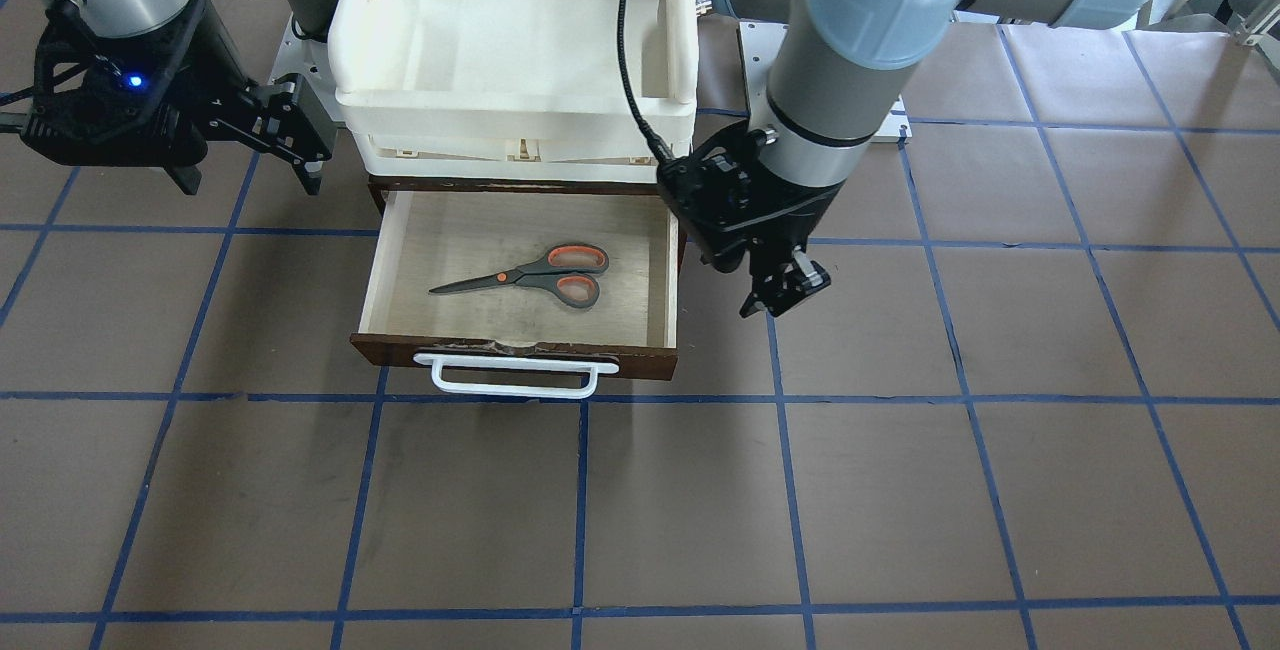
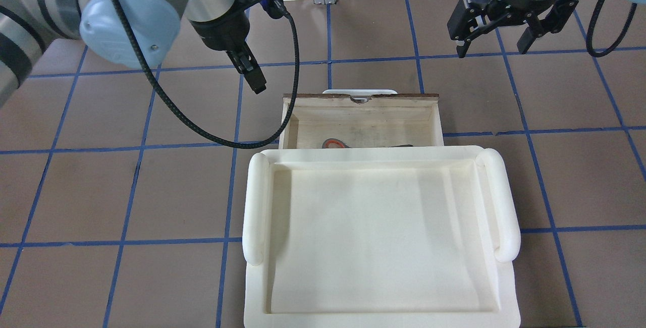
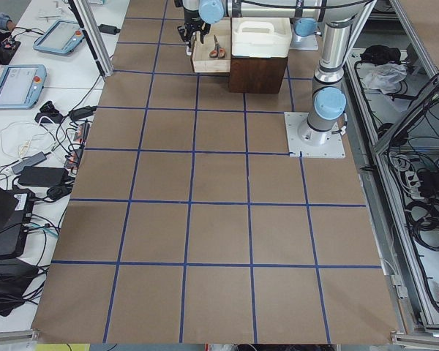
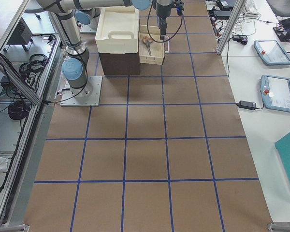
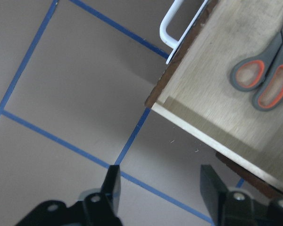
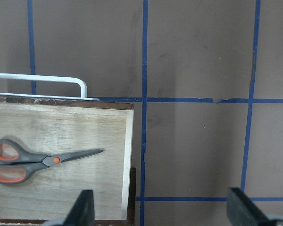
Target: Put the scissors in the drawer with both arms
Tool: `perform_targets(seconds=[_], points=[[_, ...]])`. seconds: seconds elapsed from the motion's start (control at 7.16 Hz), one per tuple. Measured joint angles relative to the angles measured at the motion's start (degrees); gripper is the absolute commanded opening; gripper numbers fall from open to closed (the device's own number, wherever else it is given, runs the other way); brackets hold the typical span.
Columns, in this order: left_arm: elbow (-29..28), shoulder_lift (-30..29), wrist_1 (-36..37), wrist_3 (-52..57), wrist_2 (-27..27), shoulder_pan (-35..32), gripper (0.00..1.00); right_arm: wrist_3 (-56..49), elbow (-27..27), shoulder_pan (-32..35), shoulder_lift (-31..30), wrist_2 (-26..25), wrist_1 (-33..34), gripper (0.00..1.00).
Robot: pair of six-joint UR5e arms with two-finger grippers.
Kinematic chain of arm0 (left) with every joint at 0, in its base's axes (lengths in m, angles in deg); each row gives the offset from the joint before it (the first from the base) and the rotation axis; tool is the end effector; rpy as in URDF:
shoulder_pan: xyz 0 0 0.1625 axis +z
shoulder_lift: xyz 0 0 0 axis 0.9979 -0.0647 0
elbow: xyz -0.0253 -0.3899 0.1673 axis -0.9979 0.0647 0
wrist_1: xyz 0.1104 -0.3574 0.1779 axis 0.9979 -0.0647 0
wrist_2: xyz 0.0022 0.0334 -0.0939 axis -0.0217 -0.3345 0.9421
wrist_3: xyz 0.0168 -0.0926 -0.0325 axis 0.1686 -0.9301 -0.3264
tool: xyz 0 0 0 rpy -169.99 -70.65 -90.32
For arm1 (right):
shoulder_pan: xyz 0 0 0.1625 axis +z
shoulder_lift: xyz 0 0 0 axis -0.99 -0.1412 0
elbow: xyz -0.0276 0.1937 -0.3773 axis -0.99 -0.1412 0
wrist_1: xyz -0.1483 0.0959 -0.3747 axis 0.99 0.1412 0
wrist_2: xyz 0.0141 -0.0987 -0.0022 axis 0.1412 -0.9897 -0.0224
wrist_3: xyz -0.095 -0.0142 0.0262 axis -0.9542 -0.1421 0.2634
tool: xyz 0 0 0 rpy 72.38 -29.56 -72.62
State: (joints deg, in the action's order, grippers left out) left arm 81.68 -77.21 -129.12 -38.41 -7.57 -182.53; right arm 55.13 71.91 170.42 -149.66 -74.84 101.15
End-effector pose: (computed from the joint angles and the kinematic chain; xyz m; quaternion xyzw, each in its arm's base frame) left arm -0.2041 -0.5502 0.4442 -0.4746 -0.8787 0.0312 0.0404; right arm 0.1199 -0.5158 0.5214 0.0115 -0.9999 0.0016 0.0011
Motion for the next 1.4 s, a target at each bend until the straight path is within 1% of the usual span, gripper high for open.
perform_targets(seconds=[0.14,0.28,0.42,0.7,0.84,0.98,1.12,1.4], points=[[0.1,1.3,-0.8,-0.7,-0.1,3.4,1.00,0.0,0.0,0.0,0.0,0.0,0.0,1.00],[0.3,2.5,-2.4,-3.7,-0.3,6.0,1.00,0.0,0.0,0.0,0.0,-0.1,0.0,1.00],[0.3,3.6,-4.2,-9.2,-1.6,7.2,1.00,-0.2,0.0,-0.1,0.1,-0.1,0.0,1.00],[0.4,5.8,-6.7,-25.4,-4.9,7.7,1.00,-0.5,0.0,-0.1,0.0,0.0,0.1,1.00],[0.4,6.6,-7.6,-34.5,-5.7,7.6,1.00,-0.6,0.0,-0.1,0.1,0.0,0.1,1.00],[0.4,7.5,-8.2,-41.1,-6.0,7.5,1.00,-0.7,0.0,-0.1,0.2,0.0,0.1,1.00],[0.5,8.4,-9.5,-44.8,-6.0,7.4,1.00,-0.7,0.0,-0.2,0.3,0.1,0.1,1.00],[0.6,9.7,-11.7,-48.0,-5.6,7.0,1.00,-0.7,0.0,-0.2,0.4,0.2,0.1,1.00]])
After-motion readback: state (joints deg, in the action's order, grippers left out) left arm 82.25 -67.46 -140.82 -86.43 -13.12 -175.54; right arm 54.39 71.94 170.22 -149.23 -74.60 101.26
